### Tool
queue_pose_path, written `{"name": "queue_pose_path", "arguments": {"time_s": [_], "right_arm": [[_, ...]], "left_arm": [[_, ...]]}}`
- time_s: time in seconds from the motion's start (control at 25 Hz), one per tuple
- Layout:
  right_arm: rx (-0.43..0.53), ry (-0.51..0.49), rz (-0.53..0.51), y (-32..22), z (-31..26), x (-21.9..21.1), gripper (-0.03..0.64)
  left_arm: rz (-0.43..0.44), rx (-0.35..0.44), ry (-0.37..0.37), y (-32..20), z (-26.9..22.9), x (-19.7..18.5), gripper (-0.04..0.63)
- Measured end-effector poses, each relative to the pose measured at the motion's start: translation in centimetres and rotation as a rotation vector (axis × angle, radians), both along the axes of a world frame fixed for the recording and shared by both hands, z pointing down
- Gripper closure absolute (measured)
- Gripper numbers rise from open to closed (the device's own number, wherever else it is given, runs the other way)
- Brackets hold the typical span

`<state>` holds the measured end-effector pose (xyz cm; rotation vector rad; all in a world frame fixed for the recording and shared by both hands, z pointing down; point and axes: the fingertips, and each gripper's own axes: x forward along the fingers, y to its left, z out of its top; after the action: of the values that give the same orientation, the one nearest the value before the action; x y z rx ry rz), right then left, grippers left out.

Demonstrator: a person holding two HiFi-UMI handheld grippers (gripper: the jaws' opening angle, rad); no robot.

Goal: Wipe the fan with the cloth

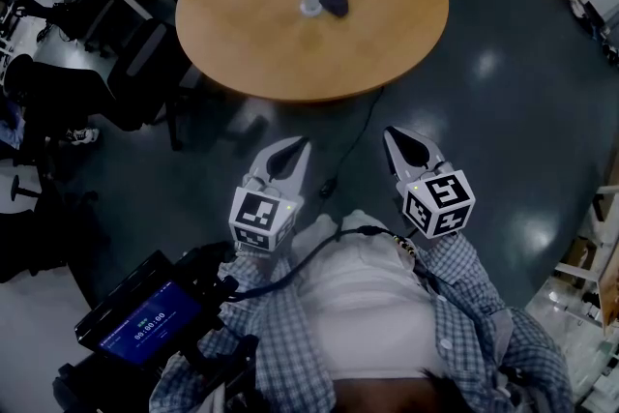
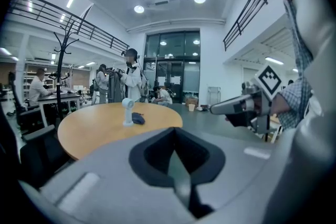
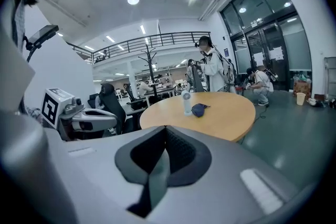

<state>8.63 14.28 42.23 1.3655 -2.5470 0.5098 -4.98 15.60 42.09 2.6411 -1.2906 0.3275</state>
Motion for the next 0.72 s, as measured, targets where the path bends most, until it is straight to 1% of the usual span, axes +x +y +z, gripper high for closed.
{"name": "queue_pose_path", "arguments": {"time_s": [0.32, 0.52, 0.72], "right_arm": [[0.007, -0.019, -0.002, -0.1, -0.6, 1.3, 0.614], [0.023, -0.005, -0.021, 0.5, -0.3, 3.8, 0.614], [0.014, -0.019, -0.001, 0.7, 0.0, 5.7, 0.614]], "left_arm": [[-0.038, 0.017, 0.004, 0.3, -1.0, 0.8, 0.595], [-0.083, 0.042, 0.016, 0.8, -1.4, 2.4, 0.595], [-0.103, 0.058, 0.018, 1.1, -1.8, 3.5, 0.595]]}}
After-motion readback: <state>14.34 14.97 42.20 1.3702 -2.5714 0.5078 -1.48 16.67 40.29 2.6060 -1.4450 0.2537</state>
